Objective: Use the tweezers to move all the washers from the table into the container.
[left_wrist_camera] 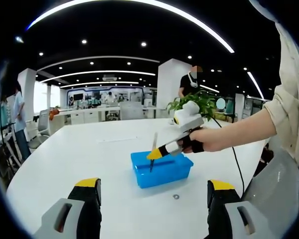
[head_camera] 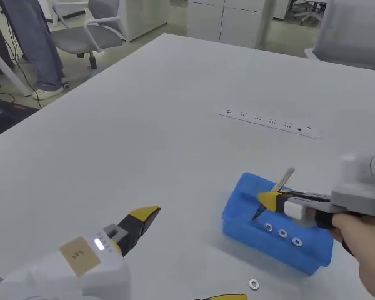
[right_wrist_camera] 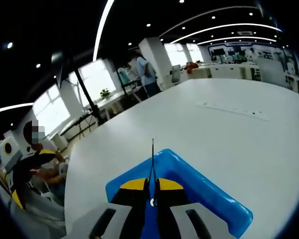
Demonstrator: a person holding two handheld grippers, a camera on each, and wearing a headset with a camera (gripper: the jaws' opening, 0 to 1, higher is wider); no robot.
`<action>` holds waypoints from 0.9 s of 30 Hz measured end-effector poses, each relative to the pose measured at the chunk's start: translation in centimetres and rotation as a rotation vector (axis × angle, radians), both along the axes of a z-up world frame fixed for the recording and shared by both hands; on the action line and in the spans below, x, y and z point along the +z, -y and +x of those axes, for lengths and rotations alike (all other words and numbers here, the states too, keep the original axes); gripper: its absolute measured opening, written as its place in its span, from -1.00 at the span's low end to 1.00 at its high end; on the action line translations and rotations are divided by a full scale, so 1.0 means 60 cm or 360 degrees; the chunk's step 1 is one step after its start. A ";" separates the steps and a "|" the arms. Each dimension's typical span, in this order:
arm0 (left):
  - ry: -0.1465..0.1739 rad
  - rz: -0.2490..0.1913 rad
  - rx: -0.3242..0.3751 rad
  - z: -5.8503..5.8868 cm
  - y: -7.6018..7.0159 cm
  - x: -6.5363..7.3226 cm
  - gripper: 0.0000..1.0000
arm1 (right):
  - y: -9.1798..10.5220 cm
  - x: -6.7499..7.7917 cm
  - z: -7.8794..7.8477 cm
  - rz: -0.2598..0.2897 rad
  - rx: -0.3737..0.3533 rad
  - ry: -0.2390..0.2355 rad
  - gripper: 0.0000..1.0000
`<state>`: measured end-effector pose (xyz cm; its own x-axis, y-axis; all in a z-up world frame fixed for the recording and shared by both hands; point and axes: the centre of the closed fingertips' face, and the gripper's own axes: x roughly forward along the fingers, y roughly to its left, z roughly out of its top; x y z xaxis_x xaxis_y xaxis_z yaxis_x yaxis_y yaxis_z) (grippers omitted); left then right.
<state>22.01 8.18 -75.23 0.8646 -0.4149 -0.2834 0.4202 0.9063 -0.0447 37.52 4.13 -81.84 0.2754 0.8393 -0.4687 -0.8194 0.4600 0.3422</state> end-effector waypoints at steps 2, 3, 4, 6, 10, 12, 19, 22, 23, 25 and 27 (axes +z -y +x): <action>0.0000 0.0004 -0.0001 0.000 0.000 -0.001 0.79 | 0.000 -0.002 0.000 -0.0018 0.0005 0.0012 -0.94; -0.0003 0.0002 -0.0006 0.000 0.001 -0.001 0.79 | 0.001 -0.004 0.000 -0.0028 0.0009 0.0019 -0.94; -0.0003 0.0001 -0.0007 0.000 0.001 -0.001 0.79 | 0.001 -0.005 0.001 -0.0035 0.0012 0.0023 -0.93; -0.0006 0.0006 -0.0006 0.000 0.001 -0.002 0.79 | 0.002 -0.007 0.002 -0.0040 0.0017 0.0024 -0.93; -0.0006 0.0002 -0.0009 0.000 0.001 -0.002 0.79 | 0.002 -0.009 0.003 -0.0063 0.0029 0.0051 -0.93; -0.0005 0.0001 -0.0010 0.000 0.002 -0.002 0.79 | 0.002 -0.010 0.002 -0.0066 0.0033 0.0057 -0.93; -0.0007 0.0000 -0.0005 0.000 0.001 -0.002 0.79 | 0.006 0.014 -0.005 0.0012 0.0011 0.0086 -0.92; -0.0005 -0.0002 -0.0005 0.000 0.001 -0.002 0.79 | 0.009 0.029 -0.011 0.0048 0.0010 0.0106 -0.92; -0.0008 -0.0001 -0.0007 0.000 0.001 -0.002 0.79 | 0.010 0.033 -0.013 0.0051 0.0014 0.0115 -0.92; -0.0008 0.0001 -0.0010 0.000 0.002 -0.002 0.79 | 0.013 0.040 -0.016 0.0061 0.0018 0.0128 -0.92; -0.0010 0.0003 -0.0012 0.000 0.002 -0.002 0.79 | 0.015 0.049 -0.018 0.0077 0.0018 0.0139 -0.92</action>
<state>22.02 8.04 -75.37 0.8596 -0.4211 -0.2895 0.4271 0.9031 -0.0455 36.42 3.21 -78.91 0.3038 0.8638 -0.4020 -0.8523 0.4350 0.2906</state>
